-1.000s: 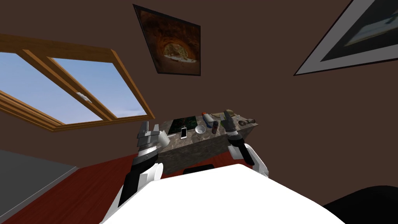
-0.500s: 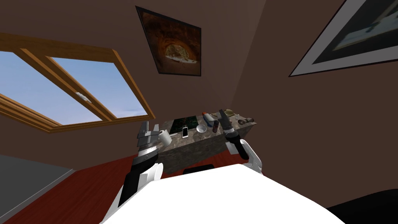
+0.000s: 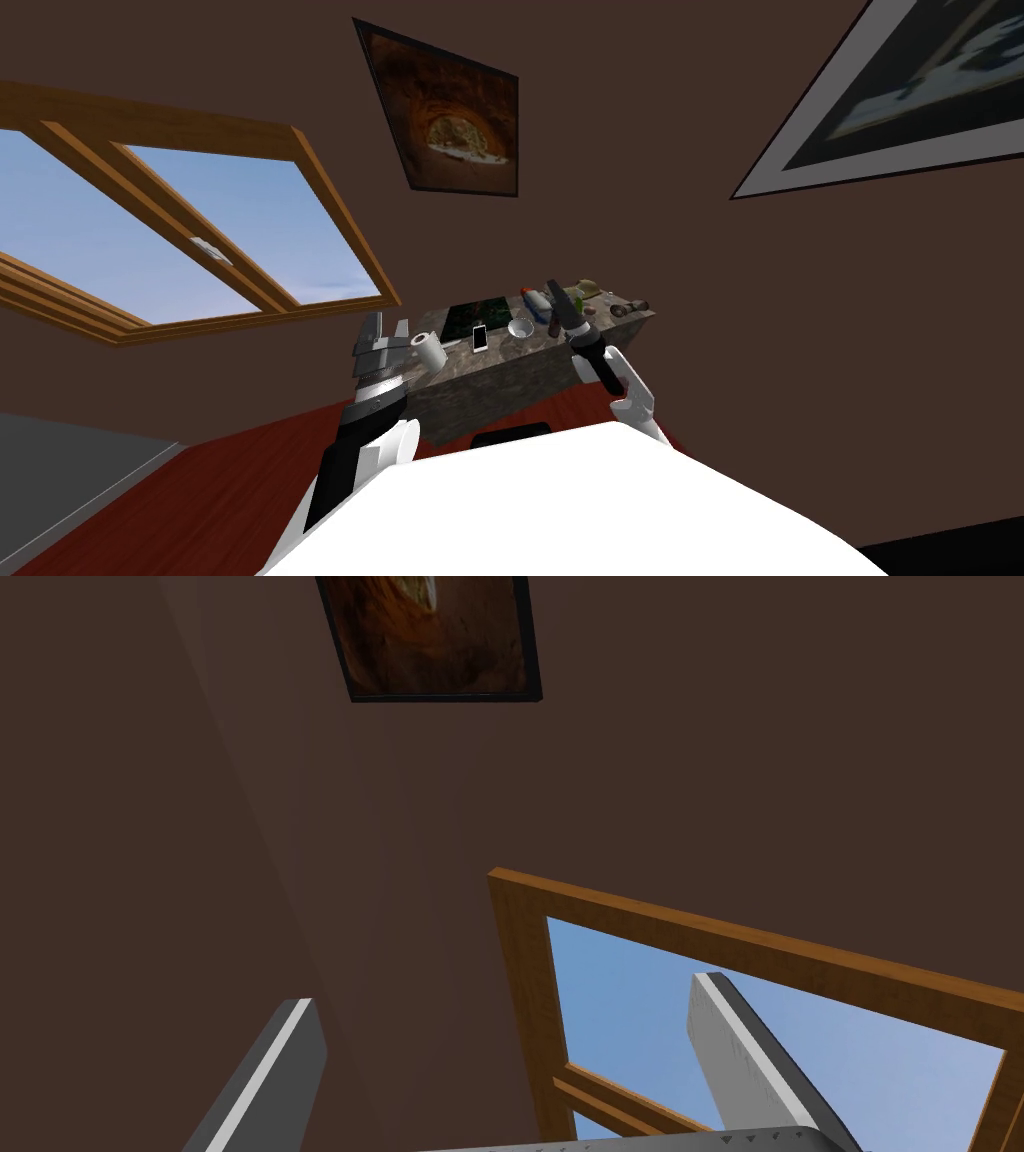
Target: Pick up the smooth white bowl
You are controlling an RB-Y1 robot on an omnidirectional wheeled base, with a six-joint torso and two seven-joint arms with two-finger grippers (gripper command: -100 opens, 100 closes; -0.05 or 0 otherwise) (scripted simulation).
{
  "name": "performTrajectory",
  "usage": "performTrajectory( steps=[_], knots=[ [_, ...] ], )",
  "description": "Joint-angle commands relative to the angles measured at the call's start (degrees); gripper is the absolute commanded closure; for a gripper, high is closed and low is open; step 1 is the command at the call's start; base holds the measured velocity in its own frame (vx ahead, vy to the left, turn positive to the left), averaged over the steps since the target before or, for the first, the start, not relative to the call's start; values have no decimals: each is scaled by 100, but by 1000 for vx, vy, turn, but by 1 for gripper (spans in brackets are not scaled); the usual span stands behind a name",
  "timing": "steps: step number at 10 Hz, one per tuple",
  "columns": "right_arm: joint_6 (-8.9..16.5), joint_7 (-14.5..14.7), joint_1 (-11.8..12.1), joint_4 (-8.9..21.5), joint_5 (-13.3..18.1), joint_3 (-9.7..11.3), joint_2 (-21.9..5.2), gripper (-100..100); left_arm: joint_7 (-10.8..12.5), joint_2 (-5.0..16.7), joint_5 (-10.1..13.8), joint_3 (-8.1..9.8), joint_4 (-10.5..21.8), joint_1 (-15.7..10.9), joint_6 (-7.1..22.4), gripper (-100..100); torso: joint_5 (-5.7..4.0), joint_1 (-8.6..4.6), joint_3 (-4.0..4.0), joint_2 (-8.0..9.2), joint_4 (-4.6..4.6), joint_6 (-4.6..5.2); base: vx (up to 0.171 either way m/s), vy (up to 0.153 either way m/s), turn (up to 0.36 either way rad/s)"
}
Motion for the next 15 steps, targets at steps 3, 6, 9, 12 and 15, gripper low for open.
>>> performTrajectory(
  steps=[3, 6, 9, 12, 15],
  knots=[
    [-182, -78, -330, 157, 606, 129, -126, -100, 0, 0, 0, 0, 0, 0, 0, 0, -1, -3, -1, -2, 0, 0, -24, 58, -32],
    [-369, -166, -854, 420, 1137, 374, -313, -100, 0, 0, 0, 0, 0, 0, 0, 0, -1, -6, -1, -2, -1, 1, -27, 63, -41],
    [-463, -205, -1150, 573, 1587, 515, -419, -100, 0, 0, 0, 0, 0, 0, 0, 0, -3, -18, -2, -4, -1, 2, -21, 37, -18],
    [-558, -240, -1434, 741, 2103, 669, -535, -100, 0, 0, 0, 0, 0, 0, 0, 0, -1, -7, -1, -1, -1, 1, -26, 51, -29],
    [-653, -270, -1722, 923, 2554, 837, -661, -100, 0, 0, 0, 0, 0, 0, 0, 0, -3, -16, -4, -6, -2, 2, -13, 31, -22]
  ],
)
